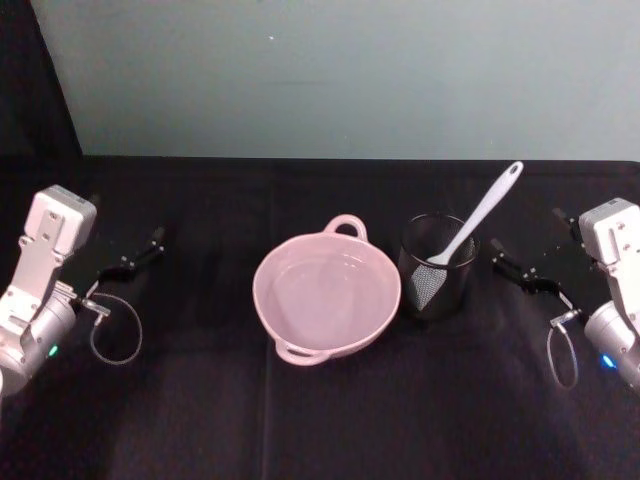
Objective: Use the one hand to pick up the spoon and stir the clear water in the bowl.
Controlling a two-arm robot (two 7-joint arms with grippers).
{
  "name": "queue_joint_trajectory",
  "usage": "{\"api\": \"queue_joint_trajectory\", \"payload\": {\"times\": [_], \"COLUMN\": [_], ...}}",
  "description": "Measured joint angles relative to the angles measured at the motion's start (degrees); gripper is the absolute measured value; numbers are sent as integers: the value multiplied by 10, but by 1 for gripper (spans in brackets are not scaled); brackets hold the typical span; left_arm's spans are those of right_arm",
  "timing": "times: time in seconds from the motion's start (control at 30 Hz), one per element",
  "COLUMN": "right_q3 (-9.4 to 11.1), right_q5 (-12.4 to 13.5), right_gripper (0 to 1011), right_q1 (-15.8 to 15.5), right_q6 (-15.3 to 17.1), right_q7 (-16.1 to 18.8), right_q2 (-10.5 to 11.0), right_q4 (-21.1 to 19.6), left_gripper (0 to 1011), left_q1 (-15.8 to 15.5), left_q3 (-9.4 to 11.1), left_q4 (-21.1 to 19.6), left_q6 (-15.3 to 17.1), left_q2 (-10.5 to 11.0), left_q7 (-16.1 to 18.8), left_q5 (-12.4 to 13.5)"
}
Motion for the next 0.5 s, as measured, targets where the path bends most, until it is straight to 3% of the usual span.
{"api": "queue_joint_trajectory", "payload": {"times": [0.5], "right_q3": [0], "right_q5": [0], "right_gripper": [1002], "right_q1": [0], "right_q6": [0], "right_q7": [0], "right_q2": [0], "right_q4": [0], "left_gripper": [1011], "left_q1": [0], "left_q3": [0], "left_q4": [0], "left_q6": [0], "left_q2": [0], "left_q7": [0], "left_q5": [0]}}
